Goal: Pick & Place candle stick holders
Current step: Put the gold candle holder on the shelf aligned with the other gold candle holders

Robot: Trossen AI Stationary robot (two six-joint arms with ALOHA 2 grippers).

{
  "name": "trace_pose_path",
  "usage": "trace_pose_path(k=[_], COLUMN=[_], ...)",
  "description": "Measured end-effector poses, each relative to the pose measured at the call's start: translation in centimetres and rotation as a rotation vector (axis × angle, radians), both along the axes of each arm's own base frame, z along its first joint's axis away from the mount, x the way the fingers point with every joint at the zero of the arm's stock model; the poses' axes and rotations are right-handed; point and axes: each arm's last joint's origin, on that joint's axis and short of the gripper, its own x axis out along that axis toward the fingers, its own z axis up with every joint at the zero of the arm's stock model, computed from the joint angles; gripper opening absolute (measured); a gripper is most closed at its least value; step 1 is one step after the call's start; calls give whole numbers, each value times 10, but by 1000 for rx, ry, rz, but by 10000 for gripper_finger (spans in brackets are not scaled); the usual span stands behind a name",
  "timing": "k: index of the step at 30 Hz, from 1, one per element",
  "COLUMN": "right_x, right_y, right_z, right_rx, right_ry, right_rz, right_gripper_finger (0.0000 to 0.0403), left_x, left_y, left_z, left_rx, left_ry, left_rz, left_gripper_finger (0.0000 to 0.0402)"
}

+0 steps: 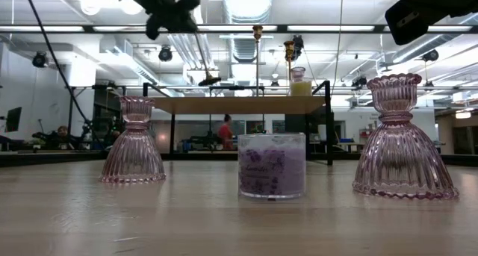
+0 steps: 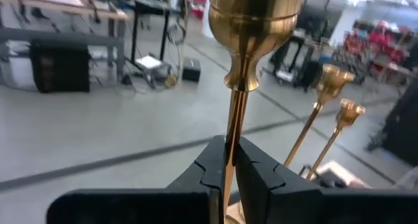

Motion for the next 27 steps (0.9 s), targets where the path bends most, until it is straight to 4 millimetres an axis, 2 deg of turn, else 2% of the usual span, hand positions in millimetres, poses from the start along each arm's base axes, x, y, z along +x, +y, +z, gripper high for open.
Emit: trace_pose_path(k=[4, 8, 15, 21, 27], right_x=[0, 0, 0, 0, 0], right_y=[0, 0, 0, 0, 0], right_z=[0, 0, 0, 0, 0], right_rx=[0, 0, 0, 0, 0], right_ry=[0, 0, 0, 0, 0], right_rz=[0, 0, 0, 0, 0], right_gripper_finger=[8, 8, 8, 8, 8], left_x=[13, 28, 54, 74, 78], left_y=[17, 35, 62, 76, 82], left_z=[2, 13, 19, 13, 8], left_rx=[-21, -40, -164, -191, -214], left_ry=[98, 199, 370, 366, 356], left_rz=[-2, 11, -7, -20, -4], left_gripper_finger=[25, 25, 27, 27, 27])
